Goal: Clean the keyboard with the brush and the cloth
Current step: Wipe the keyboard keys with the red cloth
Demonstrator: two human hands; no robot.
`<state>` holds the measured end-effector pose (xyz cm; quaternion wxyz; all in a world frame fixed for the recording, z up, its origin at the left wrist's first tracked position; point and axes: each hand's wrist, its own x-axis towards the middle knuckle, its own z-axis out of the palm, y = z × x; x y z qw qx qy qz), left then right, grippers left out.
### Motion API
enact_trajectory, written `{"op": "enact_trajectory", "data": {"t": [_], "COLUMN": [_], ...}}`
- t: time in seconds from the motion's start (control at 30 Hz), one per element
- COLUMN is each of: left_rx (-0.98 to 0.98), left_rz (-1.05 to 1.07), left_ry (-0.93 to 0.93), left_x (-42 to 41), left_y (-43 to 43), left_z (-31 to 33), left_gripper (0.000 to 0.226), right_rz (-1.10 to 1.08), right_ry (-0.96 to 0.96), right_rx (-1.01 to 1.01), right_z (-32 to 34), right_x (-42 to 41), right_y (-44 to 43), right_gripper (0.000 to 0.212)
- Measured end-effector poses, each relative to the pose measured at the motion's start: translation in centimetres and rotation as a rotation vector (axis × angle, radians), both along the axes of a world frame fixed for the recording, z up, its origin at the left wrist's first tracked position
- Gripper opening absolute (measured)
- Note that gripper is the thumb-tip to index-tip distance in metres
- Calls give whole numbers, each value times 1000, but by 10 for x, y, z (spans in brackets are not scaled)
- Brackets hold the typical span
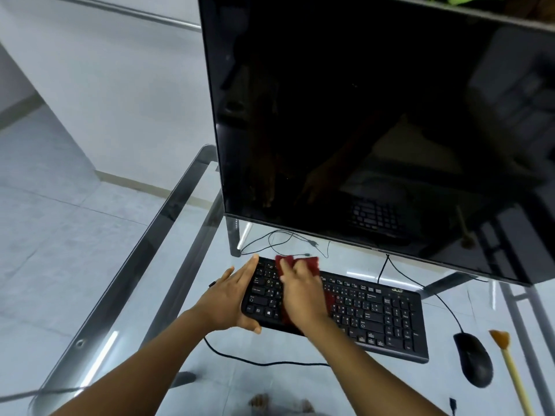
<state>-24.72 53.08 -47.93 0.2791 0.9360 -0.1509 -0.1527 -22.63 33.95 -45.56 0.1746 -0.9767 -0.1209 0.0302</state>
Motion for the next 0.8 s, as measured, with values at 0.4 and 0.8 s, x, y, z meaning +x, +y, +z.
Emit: {"op": "enact_trajectory", "data": {"t": [0.4,0.8], "left_rx": [-10,12], "left_rz": [-7,-30], "left_ry": [3,-38], "left_x": [0,2], "left_y": [1,1], "left_z": [1,-3], "left_gripper": [147,147], "right_rz": [381,405], "right_ry": [107,211], "right_rx": [52,125], "right_z": [4,-2], "right_x": [-19,-44], "right_y": [20,1], "right_gripper": [37,31]}}
